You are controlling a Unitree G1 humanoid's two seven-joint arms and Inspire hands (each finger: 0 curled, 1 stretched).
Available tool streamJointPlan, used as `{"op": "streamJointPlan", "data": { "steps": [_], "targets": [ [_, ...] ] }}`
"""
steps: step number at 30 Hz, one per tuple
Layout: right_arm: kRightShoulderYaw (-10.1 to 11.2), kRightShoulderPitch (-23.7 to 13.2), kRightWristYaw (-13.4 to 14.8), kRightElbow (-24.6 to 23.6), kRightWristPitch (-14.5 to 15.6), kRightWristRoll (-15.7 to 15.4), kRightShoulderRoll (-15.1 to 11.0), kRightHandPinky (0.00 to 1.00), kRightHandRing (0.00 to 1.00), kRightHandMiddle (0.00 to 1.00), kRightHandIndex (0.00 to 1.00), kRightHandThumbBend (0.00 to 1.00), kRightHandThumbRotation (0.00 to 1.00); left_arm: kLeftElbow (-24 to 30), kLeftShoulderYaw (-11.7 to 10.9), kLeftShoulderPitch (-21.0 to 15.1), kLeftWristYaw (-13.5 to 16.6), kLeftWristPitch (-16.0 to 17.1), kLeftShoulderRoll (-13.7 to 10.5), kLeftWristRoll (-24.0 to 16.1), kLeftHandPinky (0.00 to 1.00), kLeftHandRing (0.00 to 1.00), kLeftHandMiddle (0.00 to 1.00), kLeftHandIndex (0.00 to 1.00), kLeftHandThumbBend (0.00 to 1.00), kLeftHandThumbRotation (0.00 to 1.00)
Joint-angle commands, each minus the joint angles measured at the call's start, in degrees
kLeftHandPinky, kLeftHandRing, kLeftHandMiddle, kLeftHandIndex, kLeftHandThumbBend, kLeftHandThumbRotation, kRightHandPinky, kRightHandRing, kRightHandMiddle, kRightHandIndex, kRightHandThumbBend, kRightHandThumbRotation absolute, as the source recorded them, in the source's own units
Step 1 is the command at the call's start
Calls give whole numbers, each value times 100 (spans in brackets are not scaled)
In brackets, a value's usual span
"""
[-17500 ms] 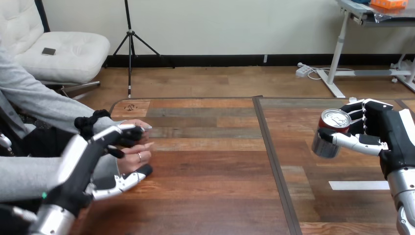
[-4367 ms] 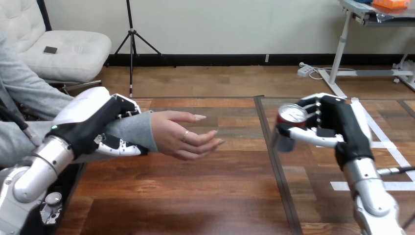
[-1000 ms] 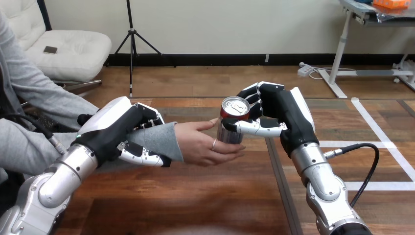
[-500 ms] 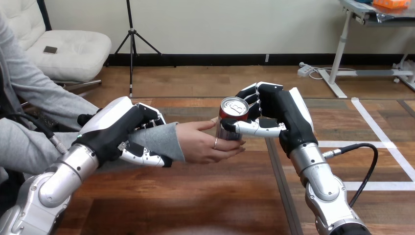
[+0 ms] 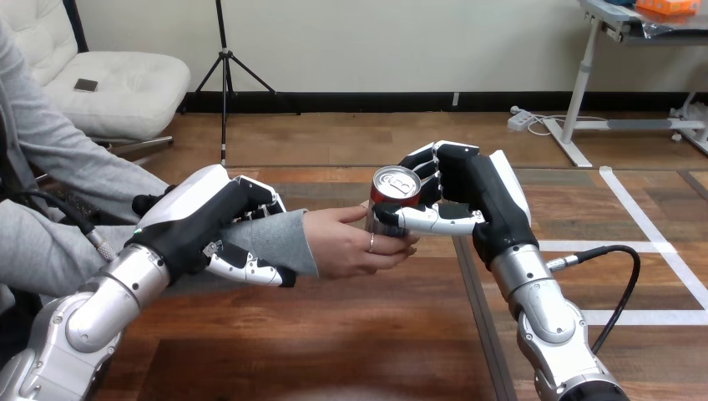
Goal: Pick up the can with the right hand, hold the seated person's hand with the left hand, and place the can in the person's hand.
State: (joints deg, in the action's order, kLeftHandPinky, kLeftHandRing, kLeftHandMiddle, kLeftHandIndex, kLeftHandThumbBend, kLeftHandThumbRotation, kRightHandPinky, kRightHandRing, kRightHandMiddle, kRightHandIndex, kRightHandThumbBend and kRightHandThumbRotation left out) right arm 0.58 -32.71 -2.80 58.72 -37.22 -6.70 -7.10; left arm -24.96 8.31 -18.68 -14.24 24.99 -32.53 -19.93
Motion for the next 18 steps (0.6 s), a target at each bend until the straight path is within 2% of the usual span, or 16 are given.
{"op": "streamJointPlan", "data": {
  "steps": [1,18],
  "targets": [
    [31,-529,34,-320,-48,58,-32,33,36,42,44,73,0,382,-204,-231,32,-3,54,229,21,26,34,45,73,0],
    [29,-534,-18,-317,-57,76,-18,33,36,41,44,73,0,382,-180,-236,21,-24,37,196,22,27,35,46,75,0]
  ]
}}
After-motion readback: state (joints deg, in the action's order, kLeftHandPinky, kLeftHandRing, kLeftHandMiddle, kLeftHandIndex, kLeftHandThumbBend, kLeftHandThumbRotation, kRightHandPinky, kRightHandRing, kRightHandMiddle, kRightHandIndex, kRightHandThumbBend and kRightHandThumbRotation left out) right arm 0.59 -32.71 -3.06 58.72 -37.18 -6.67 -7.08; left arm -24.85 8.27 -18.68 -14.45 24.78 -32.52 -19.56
